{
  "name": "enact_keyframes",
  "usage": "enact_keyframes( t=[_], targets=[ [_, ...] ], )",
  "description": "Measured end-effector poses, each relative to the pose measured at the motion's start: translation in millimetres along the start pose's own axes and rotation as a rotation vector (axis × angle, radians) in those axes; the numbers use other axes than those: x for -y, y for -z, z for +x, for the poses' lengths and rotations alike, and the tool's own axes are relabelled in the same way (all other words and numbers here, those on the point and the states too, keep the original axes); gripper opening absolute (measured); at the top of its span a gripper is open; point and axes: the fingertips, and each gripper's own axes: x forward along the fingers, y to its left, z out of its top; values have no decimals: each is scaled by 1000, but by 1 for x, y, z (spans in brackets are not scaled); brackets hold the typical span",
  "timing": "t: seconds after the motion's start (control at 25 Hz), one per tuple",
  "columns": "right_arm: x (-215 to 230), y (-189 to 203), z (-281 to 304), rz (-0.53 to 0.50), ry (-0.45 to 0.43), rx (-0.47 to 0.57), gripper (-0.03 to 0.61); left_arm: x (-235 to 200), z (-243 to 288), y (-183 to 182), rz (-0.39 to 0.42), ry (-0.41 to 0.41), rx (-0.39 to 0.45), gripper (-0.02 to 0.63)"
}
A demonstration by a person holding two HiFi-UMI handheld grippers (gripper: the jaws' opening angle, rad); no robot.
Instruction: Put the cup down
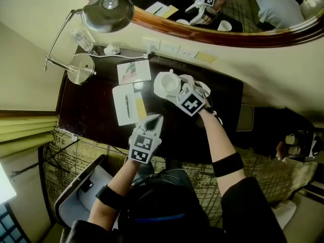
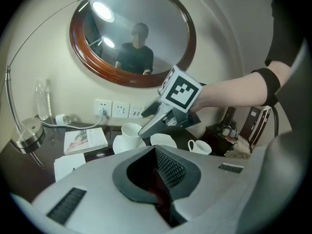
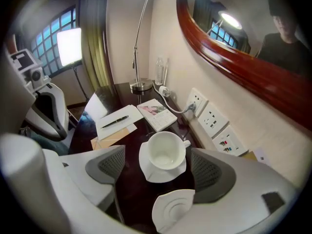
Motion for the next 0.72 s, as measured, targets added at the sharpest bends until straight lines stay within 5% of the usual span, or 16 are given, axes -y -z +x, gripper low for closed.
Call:
enact_keyframes(
  t=[0.32,0.72],
  targets=[
    [-18,17,-99,141,59,167,266,25,-16,-15,-5,-54,14,1],
    [-41,96,-181,446,109,312,147,56,-20,-16,-23,-72,10,1]
  ],
)
